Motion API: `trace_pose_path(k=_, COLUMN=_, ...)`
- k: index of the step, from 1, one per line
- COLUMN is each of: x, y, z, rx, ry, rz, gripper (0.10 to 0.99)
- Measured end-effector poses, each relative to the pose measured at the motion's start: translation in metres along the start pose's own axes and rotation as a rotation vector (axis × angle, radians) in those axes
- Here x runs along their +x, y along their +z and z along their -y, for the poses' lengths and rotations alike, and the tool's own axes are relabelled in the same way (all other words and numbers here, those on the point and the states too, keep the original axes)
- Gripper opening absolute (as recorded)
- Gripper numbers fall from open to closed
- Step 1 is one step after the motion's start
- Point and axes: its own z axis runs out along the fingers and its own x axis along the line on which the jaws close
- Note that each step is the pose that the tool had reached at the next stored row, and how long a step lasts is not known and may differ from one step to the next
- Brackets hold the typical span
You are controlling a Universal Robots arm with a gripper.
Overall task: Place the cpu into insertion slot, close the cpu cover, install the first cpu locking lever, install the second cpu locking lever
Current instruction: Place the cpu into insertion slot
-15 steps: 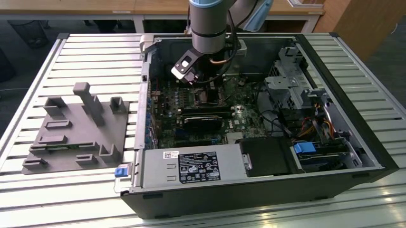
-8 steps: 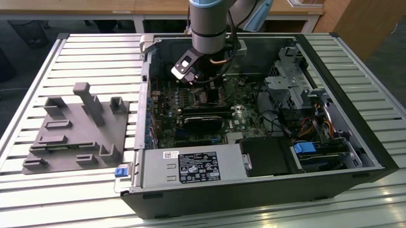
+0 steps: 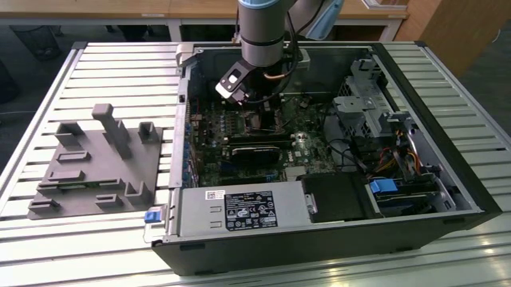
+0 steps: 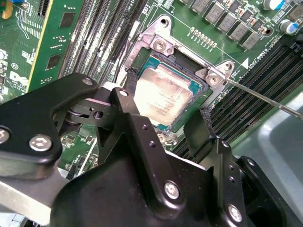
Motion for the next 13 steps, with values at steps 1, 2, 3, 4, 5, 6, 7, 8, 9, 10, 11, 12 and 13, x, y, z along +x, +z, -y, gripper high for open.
trace_pose_path(k=1, x=0.0002, y=0.0001, z=0.0000, rx=0.000, ry=0.000, rz=-0.0001, gripper=0.671)
trace_pose_path(k=2, x=0.0004, y=0.0001, z=0.0000, rx=0.000, ry=0.000, rz=-0.0002, gripper=0.671)
trace_pose_path(k=3, x=0.0005, y=0.0002, z=0.0001, rx=0.000, ry=0.000, rz=-0.0002, gripper=0.671)
trace_pose_path(k=4, x=0.0006, y=0.0004, z=0.0001, rx=0.000, ry=0.000, rz=-0.0005, gripper=0.671)
trace_pose_path(k=5, x=0.0007, y=0.0004, z=0.0001, rx=0.000, ry=0.000, rz=-0.0007, gripper=0.671)
trace_pose_path(k=6, x=0.0007, y=0.0004, z=0.0001, rx=0.000, ry=0.000, rz=-0.0011, gripper=0.671)
trace_pose_path(k=7, x=0.0008, y=0.0005, z=0.0001, rx=0.000, ry=0.000, rz=-0.0012, gripper=0.671)
trace_pose_path(k=8, x=0.0008, y=0.0005, z=0.0001, rx=0.000, ry=0.000, rz=-0.0012, gripper=0.671)
trace_pose_path(k=9, x=0.0008, y=0.0005, z=0.0001, rx=0.000, ry=0.000, rz=-0.0014, gripper=0.671)
trace_pose_path(k=10, x=0.0007, y=0.0001, z=0.0000, rx=0.000, ry=0.000, rz=-0.0012, gripper=0.671)
trace_pose_path(k=11, x=0.0007, y=-0.0006, z=0.0000, rx=0.000, ry=0.000, rz=-0.0011, gripper=0.671)
trace_pose_path(k=12, x=0.0007, y=-0.0017, z=-0.0001, rx=0.000, ry=0.000, rz=-0.0015, gripper=0.671)
trace_pose_path(k=13, x=0.0007, y=-0.0043, z=-0.0003, rx=0.001, ry=0.000, rz=-0.0020, gripper=0.671)
